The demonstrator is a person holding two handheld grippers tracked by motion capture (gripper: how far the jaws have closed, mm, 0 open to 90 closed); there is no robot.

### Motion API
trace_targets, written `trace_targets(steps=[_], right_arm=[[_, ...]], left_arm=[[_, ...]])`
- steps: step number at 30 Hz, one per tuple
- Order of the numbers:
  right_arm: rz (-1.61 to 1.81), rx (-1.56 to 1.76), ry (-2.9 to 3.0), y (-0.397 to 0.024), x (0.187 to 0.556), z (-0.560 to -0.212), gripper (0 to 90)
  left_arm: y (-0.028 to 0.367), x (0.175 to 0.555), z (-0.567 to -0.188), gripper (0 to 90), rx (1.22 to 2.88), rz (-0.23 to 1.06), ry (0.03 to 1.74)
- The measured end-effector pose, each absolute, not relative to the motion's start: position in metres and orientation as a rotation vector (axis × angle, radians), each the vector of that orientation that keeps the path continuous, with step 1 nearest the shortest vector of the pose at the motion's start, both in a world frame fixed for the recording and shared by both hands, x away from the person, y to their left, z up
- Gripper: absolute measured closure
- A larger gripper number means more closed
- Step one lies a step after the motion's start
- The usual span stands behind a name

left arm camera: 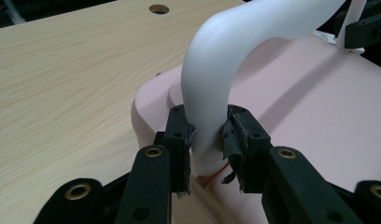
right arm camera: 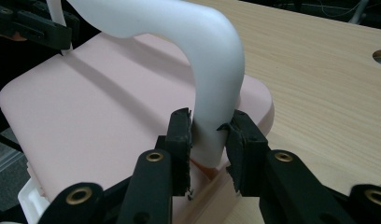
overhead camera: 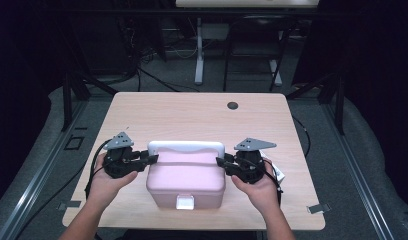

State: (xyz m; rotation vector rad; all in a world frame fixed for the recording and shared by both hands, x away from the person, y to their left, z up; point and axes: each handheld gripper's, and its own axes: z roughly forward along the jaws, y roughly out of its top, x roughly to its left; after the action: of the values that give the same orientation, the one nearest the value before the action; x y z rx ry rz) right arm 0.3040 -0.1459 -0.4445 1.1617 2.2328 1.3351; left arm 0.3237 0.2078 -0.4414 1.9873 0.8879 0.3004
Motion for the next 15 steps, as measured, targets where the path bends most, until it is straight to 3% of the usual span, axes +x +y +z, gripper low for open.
trace_targets(steps=[15], right_arm=[[1.315,1.138,2.286,-0.1480,0.3021,-0.4397,73.5]], left_arm=[[0.2088,0.3189,-0.4376,73.7,1.991,0.284,0.883]])
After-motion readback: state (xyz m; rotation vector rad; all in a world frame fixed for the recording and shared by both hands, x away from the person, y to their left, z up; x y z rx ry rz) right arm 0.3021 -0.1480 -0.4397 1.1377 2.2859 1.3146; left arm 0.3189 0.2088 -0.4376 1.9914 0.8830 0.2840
